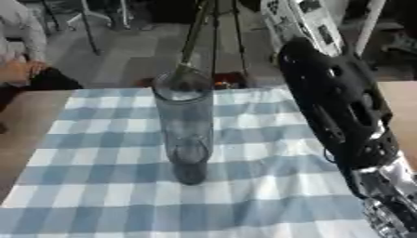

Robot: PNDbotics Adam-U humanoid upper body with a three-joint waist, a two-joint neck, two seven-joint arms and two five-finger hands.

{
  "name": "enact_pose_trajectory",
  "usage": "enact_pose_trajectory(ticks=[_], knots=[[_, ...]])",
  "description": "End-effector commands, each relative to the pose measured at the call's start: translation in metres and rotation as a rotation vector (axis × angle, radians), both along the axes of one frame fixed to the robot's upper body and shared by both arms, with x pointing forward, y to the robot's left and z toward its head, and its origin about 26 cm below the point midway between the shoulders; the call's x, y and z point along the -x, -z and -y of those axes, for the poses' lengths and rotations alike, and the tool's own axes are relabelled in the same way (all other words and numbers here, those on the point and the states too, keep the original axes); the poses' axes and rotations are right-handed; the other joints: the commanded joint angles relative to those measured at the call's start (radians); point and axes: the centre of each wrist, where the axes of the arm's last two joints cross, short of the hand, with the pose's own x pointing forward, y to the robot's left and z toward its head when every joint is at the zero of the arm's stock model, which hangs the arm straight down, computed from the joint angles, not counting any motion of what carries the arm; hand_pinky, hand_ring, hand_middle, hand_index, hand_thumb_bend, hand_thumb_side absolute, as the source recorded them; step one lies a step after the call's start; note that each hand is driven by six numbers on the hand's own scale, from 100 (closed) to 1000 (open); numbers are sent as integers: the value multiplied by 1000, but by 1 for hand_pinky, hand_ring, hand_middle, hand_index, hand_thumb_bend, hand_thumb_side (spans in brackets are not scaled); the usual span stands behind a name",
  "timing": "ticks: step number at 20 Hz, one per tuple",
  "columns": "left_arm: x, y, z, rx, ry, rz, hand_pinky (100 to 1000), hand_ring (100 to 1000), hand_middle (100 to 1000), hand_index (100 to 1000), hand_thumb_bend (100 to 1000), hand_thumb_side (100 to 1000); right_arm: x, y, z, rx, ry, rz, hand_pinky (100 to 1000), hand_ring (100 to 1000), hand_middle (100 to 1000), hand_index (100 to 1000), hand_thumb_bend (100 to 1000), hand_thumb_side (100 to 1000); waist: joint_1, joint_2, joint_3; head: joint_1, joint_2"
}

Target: Arrange flowers into the vase.

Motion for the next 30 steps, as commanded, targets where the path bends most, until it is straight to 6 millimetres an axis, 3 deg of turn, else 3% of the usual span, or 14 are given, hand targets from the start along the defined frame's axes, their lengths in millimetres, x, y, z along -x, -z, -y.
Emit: enact_pose_trajectory(ticks=[1, 10, 30], knots=[[3, -7, -2, -8, -2, 26, 397, 608, 703, 817, 100, 1000, 4, -13, 8, 9, 25, 58, 100, 217, 100, 100, 219, 100, 4, -12, 2, -1, -17], [2, -9, -2, -7, -5, 32, 393, 606, 703, 816, 100, 1000, 3, -13, 11, 44, 31, 74, 100, 218, 100, 100, 229, 100, 12, 15, 9, -6, -48], [2, -10, -3, -4, -4, 37, 389, 604, 703, 815, 100, 1000, -4, -8, 12, 98, 53, 43, 100, 222, 100, 100, 252, 100, 9, 56, 25, -10, -79]])
